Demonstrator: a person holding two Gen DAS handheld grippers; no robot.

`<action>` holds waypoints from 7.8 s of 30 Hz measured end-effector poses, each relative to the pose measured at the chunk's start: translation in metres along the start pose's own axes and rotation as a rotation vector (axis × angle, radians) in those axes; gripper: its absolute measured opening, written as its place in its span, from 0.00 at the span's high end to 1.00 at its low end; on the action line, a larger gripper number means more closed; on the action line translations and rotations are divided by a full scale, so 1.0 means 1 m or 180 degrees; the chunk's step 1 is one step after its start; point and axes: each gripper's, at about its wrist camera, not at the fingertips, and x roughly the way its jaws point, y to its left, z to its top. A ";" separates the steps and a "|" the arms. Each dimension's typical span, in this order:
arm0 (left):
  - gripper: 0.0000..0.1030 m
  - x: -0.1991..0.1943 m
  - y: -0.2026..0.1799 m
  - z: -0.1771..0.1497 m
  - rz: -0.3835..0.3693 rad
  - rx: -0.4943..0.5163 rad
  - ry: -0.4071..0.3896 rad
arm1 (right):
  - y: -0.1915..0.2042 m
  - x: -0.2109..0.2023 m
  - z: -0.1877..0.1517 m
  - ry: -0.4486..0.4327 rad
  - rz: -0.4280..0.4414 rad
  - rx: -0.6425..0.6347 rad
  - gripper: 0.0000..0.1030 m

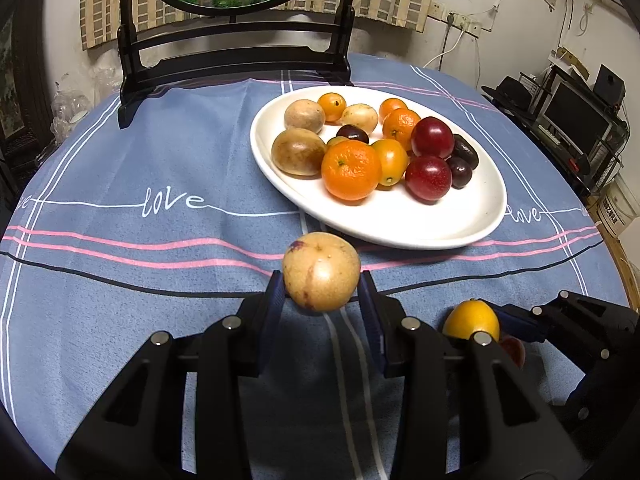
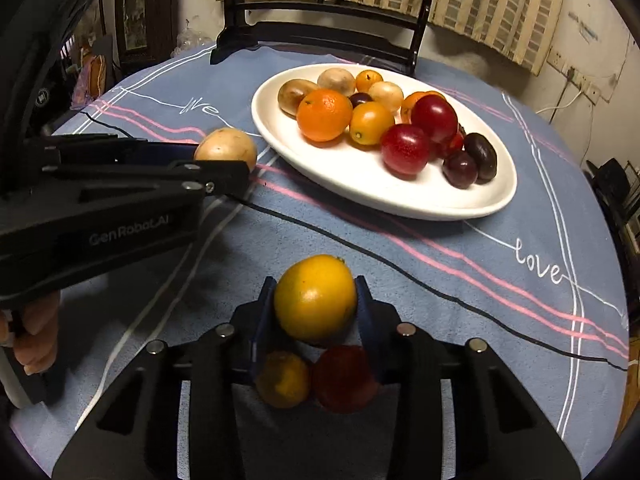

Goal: Organize fruits
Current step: 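Grasp the pale round potato with the left tool while the right tool grasps a yellow tomato, then carry the potato and yellow tomato onto the plate and open both tools, then grasp the red cherry tomato with the right tool while the left tool grasps a small yellow fruit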

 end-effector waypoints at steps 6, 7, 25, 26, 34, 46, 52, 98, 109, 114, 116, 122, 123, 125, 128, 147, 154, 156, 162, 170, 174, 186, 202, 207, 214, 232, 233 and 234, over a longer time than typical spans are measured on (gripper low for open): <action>0.63 -0.001 -0.001 0.000 -0.0003 0.0006 0.0000 | -0.011 -0.015 0.004 -0.0182 0.0175 0.0162 0.62; 0.63 -0.001 0.000 0.000 -0.0006 0.0006 0.0000 | -0.013 -0.017 0.004 -0.0203 0.0180 0.0178 0.62; 0.63 -0.004 -0.003 0.000 -0.0024 0.0022 -0.0005 | -0.066 -0.036 0.002 -0.0404 -0.0043 0.0705 0.62; 0.63 -0.005 -0.003 0.000 -0.0023 0.0021 -0.0011 | -0.068 -0.036 0.002 -0.0421 -0.0051 0.0736 0.62; 0.63 -0.024 -0.010 0.010 -0.0067 0.0067 -0.0150 | -0.079 -0.046 0.005 -0.0575 -0.0020 0.0942 0.62; 0.63 -0.010 -0.016 0.068 -0.0051 0.0170 -0.0191 | -0.087 -0.046 0.072 -0.0676 0.0185 0.0929 0.62; 0.63 0.016 -0.017 0.098 -0.0050 0.0133 -0.0161 | -0.092 -0.016 0.107 -0.0632 0.0235 0.1039 0.62; 0.20 0.033 -0.004 0.108 0.0162 -0.0060 -0.0330 | -0.128 0.002 0.105 -0.0653 0.0319 0.1374 0.48; 0.14 -0.009 -0.001 0.058 0.0054 -0.0105 -0.0282 | -0.134 -0.036 0.040 -0.0525 0.0289 0.1421 0.43; 0.14 -0.016 -0.015 0.025 0.0177 0.0030 -0.0209 | -0.117 -0.044 0.014 -0.0430 0.0127 0.1175 0.43; 0.14 -0.017 -0.018 0.014 0.0151 0.0039 -0.0150 | -0.110 -0.045 0.006 -0.0401 0.0132 0.1052 0.43; 0.13 -0.020 -0.024 -0.003 0.0191 0.0162 -0.0159 | -0.090 -0.045 -0.012 -0.0195 0.0393 0.0595 0.43; 0.13 -0.020 -0.024 -0.004 0.0181 0.0165 -0.0167 | -0.086 -0.048 -0.013 -0.0194 0.0425 0.0498 0.43; 0.13 -0.016 -0.022 -0.007 0.0178 0.0176 -0.0152 | -0.078 -0.055 -0.014 -0.0183 0.0525 0.0294 0.43; 0.13 -0.011 -0.021 -0.009 0.0184 0.0218 -0.0102 | -0.064 -0.057 -0.018 -0.0105 0.0604 0.0031 0.43; 0.12 -0.007 -0.022 -0.011 0.0211 0.0239 0.0025 | -0.040 -0.033 -0.038 0.0310 0.0477 -0.0469 0.43; 0.12 -0.005 -0.021 -0.011 0.0184 0.0219 0.0062 | -0.029 -0.023 -0.034 0.0166 0.0232 -0.0491 0.43; 0.12 -0.006 -0.021 -0.011 0.0183 0.0224 0.0066 | -0.029 -0.023 -0.033 0.0093 0.0198 -0.0447 0.43; 0.11 -0.006 -0.023 -0.012 0.0177 0.0242 0.0078 | -0.029 -0.018 -0.025 0.0018 0.0332 -0.0246 0.69; 0.11 -0.008 -0.023 -0.012 0.0144 0.0242 0.0069 | -0.057 -0.023 -0.020 -0.0074 0.0229 0.0112 0.69; 0.11 -0.010 -0.028 -0.013 0.0090 0.0321 0.0093 | -0.078 -0.024 -0.020 -0.0105 0.0076 0.0351 0.69; 0.11 -0.030 -0.070 -0.040 -0.0163 0.1053 0.0197 | -0.105 -0.024 -0.027 -0.0082 -0.0089 0.0635 0.69; 0.31 -0.019 -0.086 -0.052 -0.0331 0.1209 0.0251 | -0.099 -0.020 -0.025 -0.0015 -0.0092 0.0570 0.69; 0.48 -0.010 -0.096 -0.057 -0.0340 0.1331 0.0321 | -0.098 -0.019 -0.025 -0.0005 -0.0103 0.0563 0.69; 0.65 -0.009 -0.099 -0.057 -0.0422 0.1303 0.0307 | -0.097 -0.019 -0.025 -0.0003 -0.0093 0.0565 0.69; 0.73 -0.008 -0.082 -0.044 -0.0369 0.0937 0.0268 | -0.103 -0.023 -0.024 -0.0083 -0.0056 0.0687 0.69; 0.73 -0.008 -0.079 -0.042 -0.0330 0.0895 0.0262 | -0.104 -0.025 -0.023 -0.0105 -0.0043 0.0697 0.69; 0.73 -0.009 -0.076 -0.040 -0.0312 0.0838 0.0254 | -0.104 -0.026 -0.023 -0.0134 -0.0024 0.0713 0.69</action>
